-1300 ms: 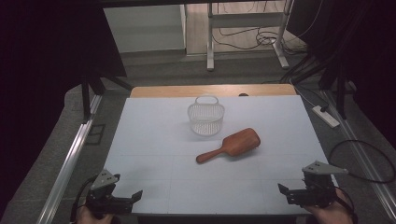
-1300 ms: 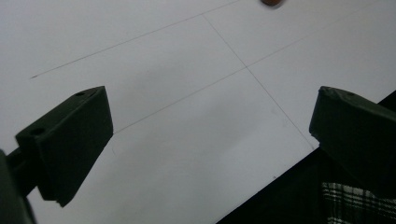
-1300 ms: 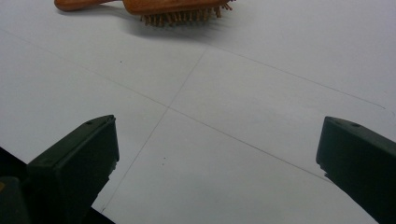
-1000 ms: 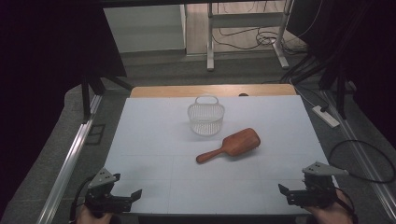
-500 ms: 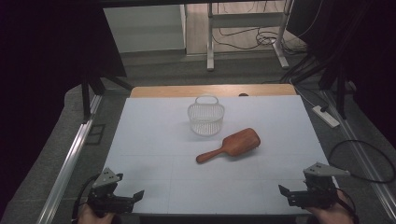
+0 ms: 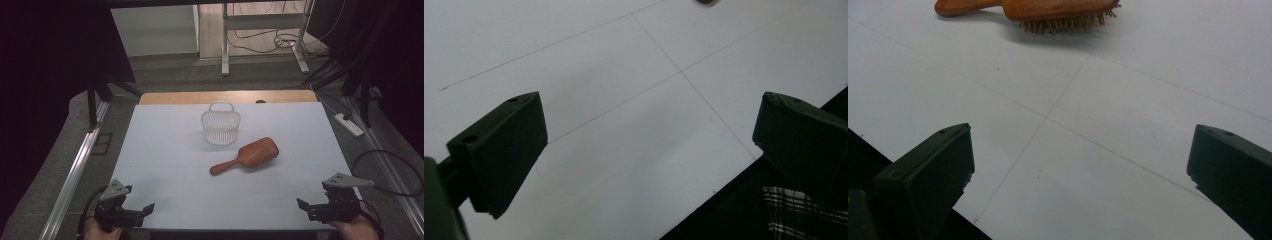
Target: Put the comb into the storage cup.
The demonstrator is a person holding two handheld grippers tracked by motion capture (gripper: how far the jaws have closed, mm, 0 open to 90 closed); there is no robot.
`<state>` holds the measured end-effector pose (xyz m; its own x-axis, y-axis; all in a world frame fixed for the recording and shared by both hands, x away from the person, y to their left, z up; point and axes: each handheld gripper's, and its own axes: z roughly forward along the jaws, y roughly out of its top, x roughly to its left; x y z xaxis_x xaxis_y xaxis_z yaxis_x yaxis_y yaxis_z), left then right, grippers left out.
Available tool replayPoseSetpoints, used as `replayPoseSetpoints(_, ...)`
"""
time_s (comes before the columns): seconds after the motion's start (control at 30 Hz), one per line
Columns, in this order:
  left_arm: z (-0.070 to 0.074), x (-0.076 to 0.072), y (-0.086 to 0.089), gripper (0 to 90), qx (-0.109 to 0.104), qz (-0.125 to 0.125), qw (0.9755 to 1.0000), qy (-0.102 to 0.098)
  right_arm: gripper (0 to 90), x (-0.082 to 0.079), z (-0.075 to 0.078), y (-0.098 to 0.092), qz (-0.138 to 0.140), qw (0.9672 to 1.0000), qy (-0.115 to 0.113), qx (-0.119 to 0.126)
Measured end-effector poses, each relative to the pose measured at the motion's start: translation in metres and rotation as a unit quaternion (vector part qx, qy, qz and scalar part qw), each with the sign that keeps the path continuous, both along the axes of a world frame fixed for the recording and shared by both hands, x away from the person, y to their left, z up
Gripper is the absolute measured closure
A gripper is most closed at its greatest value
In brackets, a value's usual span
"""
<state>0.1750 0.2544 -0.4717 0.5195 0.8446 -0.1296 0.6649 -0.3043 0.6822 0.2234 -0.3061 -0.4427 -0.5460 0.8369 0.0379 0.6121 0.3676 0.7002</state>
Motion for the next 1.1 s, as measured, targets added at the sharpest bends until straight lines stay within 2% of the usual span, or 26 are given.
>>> replayPoseSetpoints(0.3, 0.000, 0.000, -0.001, 2.0, 0.005, 0.001, 1.0000, -0.001, 0.0, 0.007, 0.000, 0.005, 0.019, 0.9997, 0.001, -0.012)
replayPoseSetpoints(0.4, 0.000, 0.000, -0.001, 2.0, 0.007, 0.000, 1.0000, -0.001, 0.0, 0.009, 0.002, 0.006, 0.025, 0.9997, 0.001, -0.003)
replayPoseSetpoints(0.47, 0.000, -0.001, -0.001, 2.1, 0.007, 0.001, 1.0000, -0.002, 0.0, 0.011, 0.003, 0.007, 0.026, 0.9996, 0.013, 0.006)
replayPoseSetpoints(0.57, 0.000, 0.000, -0.001, 2.1, 0.005, 0.001, 1.0000, -0.002, 0.0, 0.014, 0.005, 0.009, 0.032, 0.9993, 0.019, 0.004)
replayPoseSetpoints(0.8, 0.000, 0.000, 0.000, 2.1, 0.001, 0.000, 1.0000, -0.001, 0.0, 0.024, 0.010, 0.020, 0.050, 0.9987, 0.008, -0.003)
replayPoseSetpoints(1.1, 0.000, 0.000, 0.000, 2.3, 0.002, -0.002, 1.0000, 0.000, 0.0, 0.035, 0.010, 0.027, 0.053, 0.9986, 0.006, -0.003)
